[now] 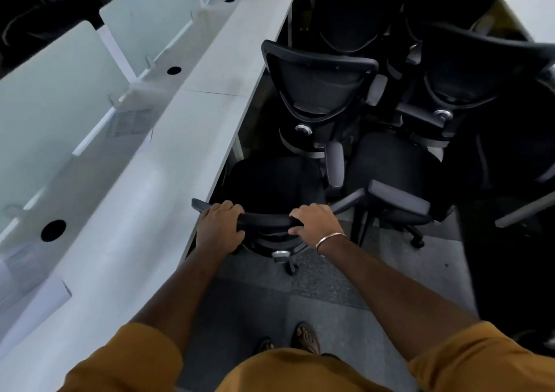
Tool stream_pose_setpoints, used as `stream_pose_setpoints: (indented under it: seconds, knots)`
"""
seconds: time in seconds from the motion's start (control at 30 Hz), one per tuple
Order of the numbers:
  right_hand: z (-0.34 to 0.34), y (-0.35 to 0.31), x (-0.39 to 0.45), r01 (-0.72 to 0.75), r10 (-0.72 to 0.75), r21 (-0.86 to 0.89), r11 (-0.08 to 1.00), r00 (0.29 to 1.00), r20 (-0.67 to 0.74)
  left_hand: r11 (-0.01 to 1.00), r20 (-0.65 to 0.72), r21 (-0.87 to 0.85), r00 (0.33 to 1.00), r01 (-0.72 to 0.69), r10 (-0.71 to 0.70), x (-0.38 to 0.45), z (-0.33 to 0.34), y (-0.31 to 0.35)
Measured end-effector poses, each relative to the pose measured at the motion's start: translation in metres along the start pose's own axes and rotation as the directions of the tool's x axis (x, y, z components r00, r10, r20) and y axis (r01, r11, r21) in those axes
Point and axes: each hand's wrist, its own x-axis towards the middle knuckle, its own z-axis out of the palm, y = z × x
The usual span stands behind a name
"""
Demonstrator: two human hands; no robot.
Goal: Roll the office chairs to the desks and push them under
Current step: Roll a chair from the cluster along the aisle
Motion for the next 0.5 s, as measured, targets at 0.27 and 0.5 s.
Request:
stream_pose_setpoints:
  seconds: [0.27, 0.5]
  knots:
    - [0.032, -0.025, -0.071, -0.079, 0.088, 0.139, 0.987, 0.994, -0.062, 0.993, 0.082, 0.014, 0.990, -0.116, 0.115, -0.027, 0.009, 0.003]
    - [0.050, -0.034, -0.137, -0.115, 0.133, 0.150, 0.982, 0.985, -0.111, 0.974, 0.112, -0.047, 0.968, -0.220, 0.224, -0.068, 0.022, 0.006]
